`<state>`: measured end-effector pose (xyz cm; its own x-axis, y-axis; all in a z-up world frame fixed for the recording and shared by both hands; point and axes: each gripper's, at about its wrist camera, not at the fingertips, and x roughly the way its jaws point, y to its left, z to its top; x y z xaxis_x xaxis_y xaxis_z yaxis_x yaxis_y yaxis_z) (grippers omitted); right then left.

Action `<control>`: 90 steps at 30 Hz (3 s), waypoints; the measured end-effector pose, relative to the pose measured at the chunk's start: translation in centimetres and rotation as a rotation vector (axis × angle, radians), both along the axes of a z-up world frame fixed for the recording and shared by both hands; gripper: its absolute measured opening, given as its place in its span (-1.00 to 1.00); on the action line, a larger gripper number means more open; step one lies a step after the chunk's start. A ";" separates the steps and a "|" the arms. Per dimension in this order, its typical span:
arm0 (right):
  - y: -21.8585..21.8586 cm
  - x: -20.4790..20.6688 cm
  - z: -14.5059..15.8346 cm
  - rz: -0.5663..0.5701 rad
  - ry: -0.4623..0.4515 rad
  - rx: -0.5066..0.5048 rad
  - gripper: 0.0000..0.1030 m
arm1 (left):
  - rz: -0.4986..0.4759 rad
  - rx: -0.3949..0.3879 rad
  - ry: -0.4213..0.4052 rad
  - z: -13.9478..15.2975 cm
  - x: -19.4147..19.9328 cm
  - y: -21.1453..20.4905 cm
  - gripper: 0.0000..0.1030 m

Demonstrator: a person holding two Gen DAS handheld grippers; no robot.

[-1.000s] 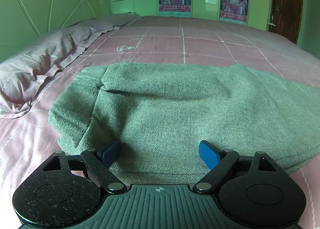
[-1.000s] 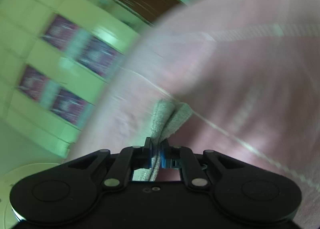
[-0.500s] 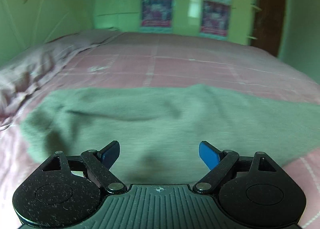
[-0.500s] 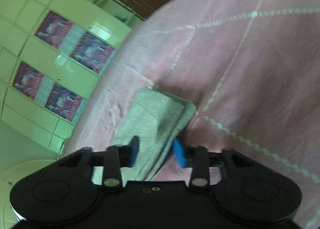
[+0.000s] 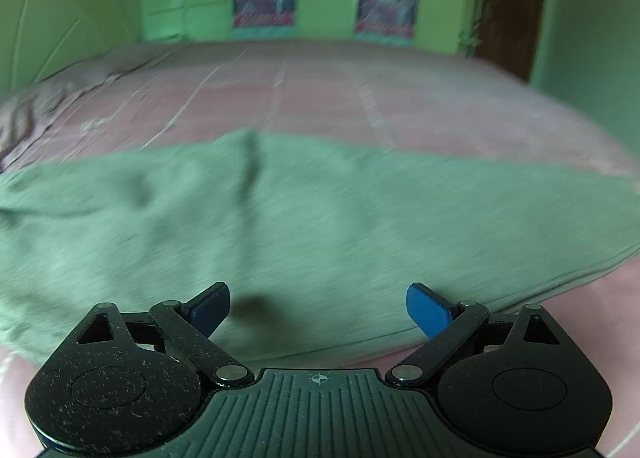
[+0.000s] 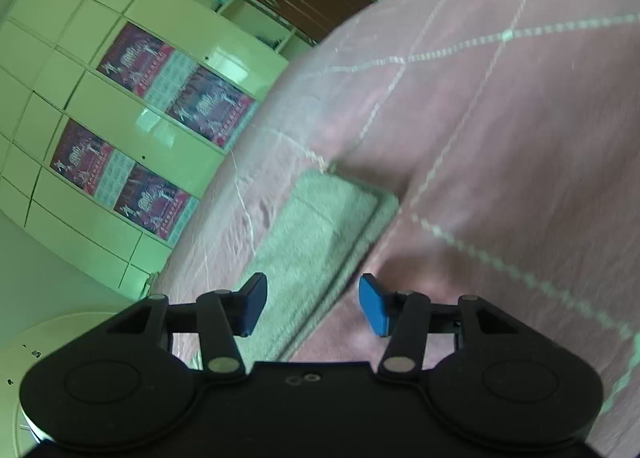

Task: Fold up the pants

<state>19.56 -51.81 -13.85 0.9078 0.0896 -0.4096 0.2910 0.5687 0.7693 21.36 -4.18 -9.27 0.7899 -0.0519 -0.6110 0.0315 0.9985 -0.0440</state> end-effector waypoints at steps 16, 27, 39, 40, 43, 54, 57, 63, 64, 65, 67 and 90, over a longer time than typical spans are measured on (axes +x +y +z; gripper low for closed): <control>-1.9 0.2 -1.6 -0.030 -0.029 0.083 -0.22 | -0.167 0.036 0.086 -0.6 2.3 -17.3 1.00; -1.9 0.1 -2.1 -0.024 -0.033 0.085 -0.26 | -0.136 -0.038 0.029 1.2 1.8 -16.8 1.00; -2.0 0.9 -2.4 -0.034 -0.040 0.137 -0.27 | -0.147 0.013 0.119 -1.4 4.8 -17.2 1.00; -2.0 1.2 -2.4 -0.034 -0.029 0.130 -0.29 | -0.146 0.014 0.114 -1.5 4.7 -17.2 1.00; -2.0 2.3 -2.2 -0.060 0.023 0.097 -0.48 | -0.143 0.010 0.104 -1.7 4.7 -17.1 1.00; -1.6 4.9 -1.7 0.027 0.116 0.034 -0.97 | -0.139 0.014 0.081 -1.5 4.4 -17.2 1.00; -0.4 4.6 0.5 0.054 0.069 -0.028 -0.98 | -0.115 -0.043 0.025 0.2 2.7 -13.7 1.00; 7.7 6.1 7.0 0.214 -0.051 -0.240 -0.97 | 0.021 -0.099 -0.087 1.6 -3.0 0.3 1.00; 9.7 6.5 7.9 0.251 -0.073 -0.272 -0.97 | 0.055 -0.082 -0.098 1.7 -3.9 2.6 1.00; 11.9 6.8 8.7 0.284 -0.091 -0.305 -0.97 | 0.086 -0.057 -0.112 1.8 -4.8 5.0 1.00; 16.4 7.2 10.0 0.342 -0.132 -0.367 -0.97 | 0.152 0.004 -0.126 1.9 -6.4 9.0 1.00; 33.3 7.2 1.7 0.735 0.071 -0.664 -0.37 | 0.394 -0.059 -0.117 -1.8 -11.5 23.2 1.00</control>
<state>26.81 -18.46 -12.10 0.6902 0.3530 -0.6317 -0.2734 0.9354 0.2240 9.88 19.02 -11.04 0.8202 0.2361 -0.5211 -0.3445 0.9310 -0.1204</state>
